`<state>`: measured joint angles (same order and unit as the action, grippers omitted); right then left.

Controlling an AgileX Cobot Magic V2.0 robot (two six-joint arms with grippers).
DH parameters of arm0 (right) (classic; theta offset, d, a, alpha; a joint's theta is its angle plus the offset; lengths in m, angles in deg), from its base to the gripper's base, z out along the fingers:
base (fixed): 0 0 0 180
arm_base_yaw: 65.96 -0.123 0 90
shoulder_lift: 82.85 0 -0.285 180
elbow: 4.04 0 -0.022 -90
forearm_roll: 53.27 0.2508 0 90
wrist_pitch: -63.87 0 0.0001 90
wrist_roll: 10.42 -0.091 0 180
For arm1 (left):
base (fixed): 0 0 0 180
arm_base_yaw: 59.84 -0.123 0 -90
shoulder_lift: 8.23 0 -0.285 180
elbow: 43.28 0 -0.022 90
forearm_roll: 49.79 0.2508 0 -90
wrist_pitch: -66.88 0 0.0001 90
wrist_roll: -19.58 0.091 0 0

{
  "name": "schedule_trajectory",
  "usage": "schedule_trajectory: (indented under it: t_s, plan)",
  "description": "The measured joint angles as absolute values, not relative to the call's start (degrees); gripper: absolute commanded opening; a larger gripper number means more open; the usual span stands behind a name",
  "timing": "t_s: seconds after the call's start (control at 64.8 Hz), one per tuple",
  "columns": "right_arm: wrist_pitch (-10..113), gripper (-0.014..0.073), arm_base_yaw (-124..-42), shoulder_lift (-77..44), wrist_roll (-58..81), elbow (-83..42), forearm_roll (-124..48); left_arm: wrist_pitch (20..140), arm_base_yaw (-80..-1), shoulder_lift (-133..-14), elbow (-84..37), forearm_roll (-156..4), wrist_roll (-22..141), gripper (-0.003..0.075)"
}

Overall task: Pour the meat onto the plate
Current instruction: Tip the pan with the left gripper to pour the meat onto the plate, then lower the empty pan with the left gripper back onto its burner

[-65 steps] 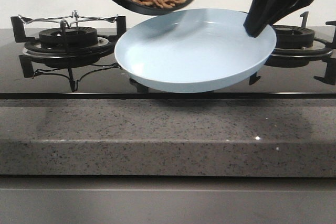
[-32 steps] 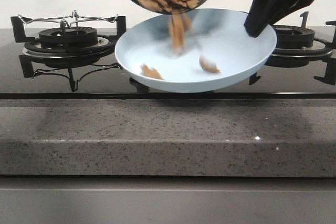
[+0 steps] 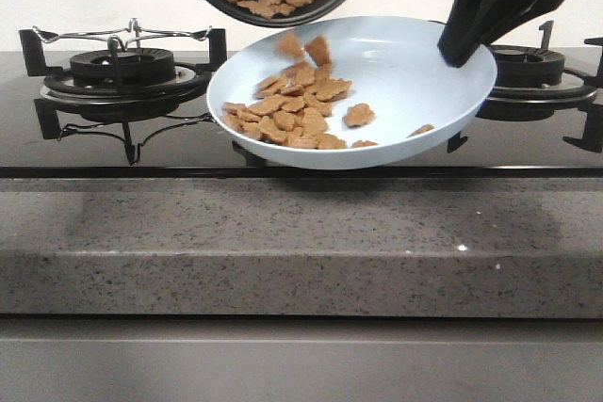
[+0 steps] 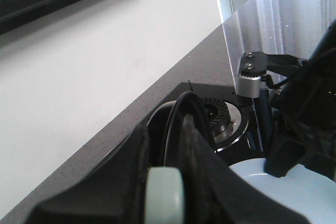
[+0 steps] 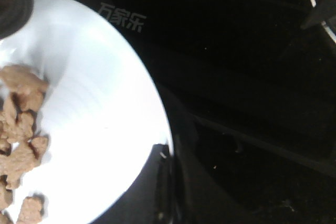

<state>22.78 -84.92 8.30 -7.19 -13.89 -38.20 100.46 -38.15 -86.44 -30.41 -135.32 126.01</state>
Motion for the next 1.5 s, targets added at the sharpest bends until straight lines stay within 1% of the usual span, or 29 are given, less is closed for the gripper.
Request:
schedule_trajectory:
  t_s: [0.355, 0.649, 0.726, 0.911, 0.973, 1.035, 1.143, 1.359, 1.498]
  plan:
    - [22.78, -0.0068, -84.92, 8.3, -7.16, -13.89, -38.2, 105.22, -38.12, -86.44, -30.41, -135.79, 131.38, -0.002]
    - [22.78, -0.0068, -84.92, 8.3, -7.06, -13.89, -38.2, 105.24, -38.12, -86.44, -30.41, -135.9, 131.75, -0.002]
    - [22.78, -0.0068, -84.92, 8.3, -7.06, -13.89, -38.2, 102.69, -38.12, -86.34, -30.41, -136.86, 130.31, -0.002]
    - [22.78, -0.0068, -84.92, 8.3, -7.06, -13.89, -38.2, 86.96, -38.12, -86.34, -30.41, -144.01, 124.33, -0.002]
    - [22.78, -0.0068, -84.92, 8.3, -7.06, -13.89, -38.2, 84.14, -39.03, -86.34, -30.41, -146.56, 122.61, -0.002]
    - [22.78, -0.0068, -84.92, 8.3, -7.06, -13.89, -38.2, 83.05, -40.6, -86.34, -30.41, -149.03, 120.25, -0.002]
    - [22.78, -0.0068, -84.92, 8.3, -7.06, -13.89, -38.2, 84.18, -45.56, -87.02, -30.41, -151.62, 114.32, -0.002]
    - [22.78, -0.0068, -84.92, 8.3, -7.06, -13.89, -38.2, 97.26, -59.01, -92.94, -32.7, -148.73, 97.87, -0.002]
    - [22.78, -0.0068, -84.92, 8.3, -7.06, -13.89, -38.2, 105.18, -65.21, -98.23, -36.32, -146.0, 87.66, -0.002]
